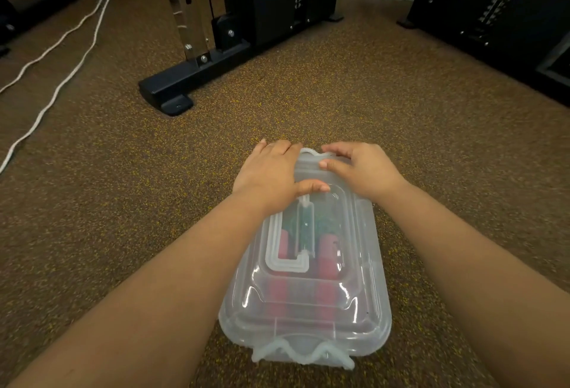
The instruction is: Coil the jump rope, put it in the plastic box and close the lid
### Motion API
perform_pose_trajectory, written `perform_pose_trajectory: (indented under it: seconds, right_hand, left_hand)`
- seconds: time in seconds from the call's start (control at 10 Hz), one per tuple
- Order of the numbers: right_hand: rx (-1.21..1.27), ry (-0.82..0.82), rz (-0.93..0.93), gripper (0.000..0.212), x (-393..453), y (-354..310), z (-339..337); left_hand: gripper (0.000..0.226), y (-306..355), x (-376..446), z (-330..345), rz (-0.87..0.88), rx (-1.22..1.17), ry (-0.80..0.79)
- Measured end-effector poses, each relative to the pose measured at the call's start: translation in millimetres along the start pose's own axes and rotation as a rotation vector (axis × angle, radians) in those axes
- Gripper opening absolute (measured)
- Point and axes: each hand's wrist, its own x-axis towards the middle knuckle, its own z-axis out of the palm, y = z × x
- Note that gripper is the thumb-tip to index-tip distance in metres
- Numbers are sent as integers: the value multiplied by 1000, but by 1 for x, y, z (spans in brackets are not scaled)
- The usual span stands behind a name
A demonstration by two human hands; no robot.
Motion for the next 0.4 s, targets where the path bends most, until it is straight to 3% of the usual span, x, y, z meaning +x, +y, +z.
perform_pose_trajectory:
  seconds: [0.2, 0.4]
  right_hand:
    - [-114, 51, -21, 44, -20, -18, 11]
    - [-183, 105, -108, 41, -39, -35, -1]
  left_hand:
    - [89, 7, -7, 3, -18, -9, 23]
    - [57, 19, -19, -17, -6, -74, 153]
